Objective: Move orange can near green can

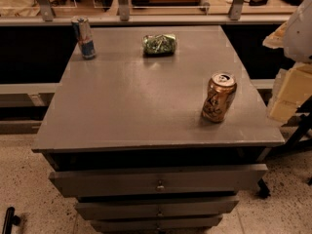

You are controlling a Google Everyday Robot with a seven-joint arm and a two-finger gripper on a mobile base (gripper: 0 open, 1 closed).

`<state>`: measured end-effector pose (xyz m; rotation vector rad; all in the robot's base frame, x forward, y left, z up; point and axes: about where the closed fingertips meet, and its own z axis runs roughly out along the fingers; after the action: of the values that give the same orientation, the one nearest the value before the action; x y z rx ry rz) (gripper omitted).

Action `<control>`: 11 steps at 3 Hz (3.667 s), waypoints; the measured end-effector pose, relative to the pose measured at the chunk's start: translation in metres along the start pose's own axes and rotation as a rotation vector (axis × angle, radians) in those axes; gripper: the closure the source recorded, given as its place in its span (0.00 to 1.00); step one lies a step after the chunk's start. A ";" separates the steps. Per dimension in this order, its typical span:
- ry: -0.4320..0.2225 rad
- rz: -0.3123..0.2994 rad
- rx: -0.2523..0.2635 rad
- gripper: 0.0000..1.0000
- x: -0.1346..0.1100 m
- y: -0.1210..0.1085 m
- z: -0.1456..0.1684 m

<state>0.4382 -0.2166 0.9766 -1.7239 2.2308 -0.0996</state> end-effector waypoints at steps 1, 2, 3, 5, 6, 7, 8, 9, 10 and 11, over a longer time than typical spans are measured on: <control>0.000 0.000 0.000 0.00 0.000 0.000 0.000; -0.043 -0.012 0.009 0.00 -0.009 -0.009 0.004; -0.103 -0.010 -0.002 0.00 -0.021 -0.019 0.019; -0.195 0.062 -0.041 0.00 -0.022 -0.038 0.064; -0.238 0.078 -0.053 0.00 -0.028 -0.043 0.080; -0.277 0.102 -0.070 0.00 -0.031 -0.044 0.093; -0.306 0.101 -0.092 0.00 -0.040 -0.044 0.098; -0.305 0.098 -0.092 0.18 -0.041 -0.044 0.098; -0.305 0.095 -0.092 0.49 -0.042 -0.043 0.097; -0.305 0.093 -0.092 0.72 -0.043 -0.042 0.097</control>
Offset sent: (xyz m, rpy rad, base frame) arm 0.0291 0.0172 -0.0057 0.0897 -0.0347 0.0542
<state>0.5154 -0.1731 0.9039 -1.5560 2.1108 0.2738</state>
